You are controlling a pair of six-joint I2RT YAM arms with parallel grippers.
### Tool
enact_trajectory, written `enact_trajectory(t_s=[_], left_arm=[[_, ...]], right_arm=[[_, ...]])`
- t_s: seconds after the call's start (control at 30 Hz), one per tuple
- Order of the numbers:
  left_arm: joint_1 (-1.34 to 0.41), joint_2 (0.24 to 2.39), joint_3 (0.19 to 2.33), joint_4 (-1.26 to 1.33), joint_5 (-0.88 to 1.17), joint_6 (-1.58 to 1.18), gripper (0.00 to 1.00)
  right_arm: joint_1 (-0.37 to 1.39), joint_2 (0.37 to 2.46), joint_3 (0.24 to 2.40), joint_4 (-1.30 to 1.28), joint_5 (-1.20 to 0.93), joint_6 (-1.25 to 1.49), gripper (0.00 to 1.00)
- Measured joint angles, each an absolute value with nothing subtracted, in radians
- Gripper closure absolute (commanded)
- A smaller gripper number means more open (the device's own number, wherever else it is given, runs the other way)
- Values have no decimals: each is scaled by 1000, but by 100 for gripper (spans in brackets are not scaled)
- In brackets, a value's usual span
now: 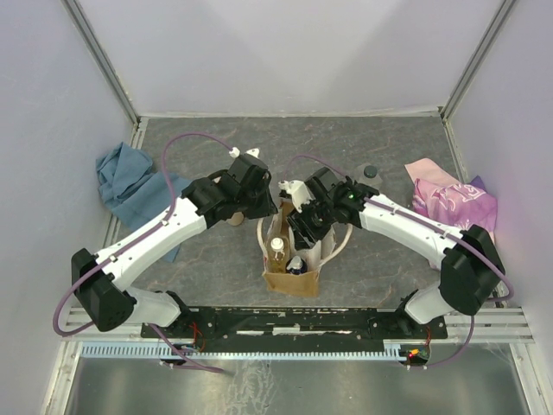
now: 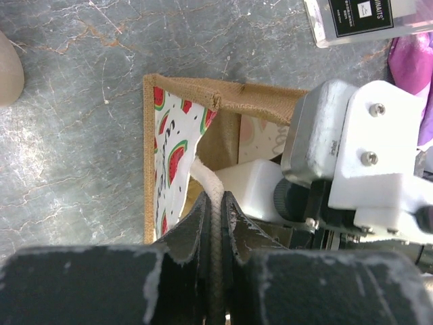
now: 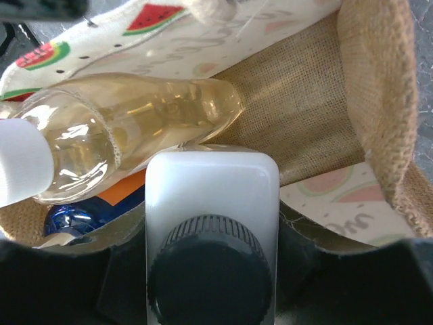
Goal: Take the personal care products out of the canvas bag
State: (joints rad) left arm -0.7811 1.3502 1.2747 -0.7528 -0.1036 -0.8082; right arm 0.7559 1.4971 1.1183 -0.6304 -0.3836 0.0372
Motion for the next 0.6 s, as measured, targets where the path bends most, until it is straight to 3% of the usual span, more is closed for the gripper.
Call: enact_trajectory(t_s=[0.6], left_arm=[[-781, 1370, 1282, -753, -104, -808, 95]], right_arm=[[763, 1401, 1460, -775, -131, 46, 61]])
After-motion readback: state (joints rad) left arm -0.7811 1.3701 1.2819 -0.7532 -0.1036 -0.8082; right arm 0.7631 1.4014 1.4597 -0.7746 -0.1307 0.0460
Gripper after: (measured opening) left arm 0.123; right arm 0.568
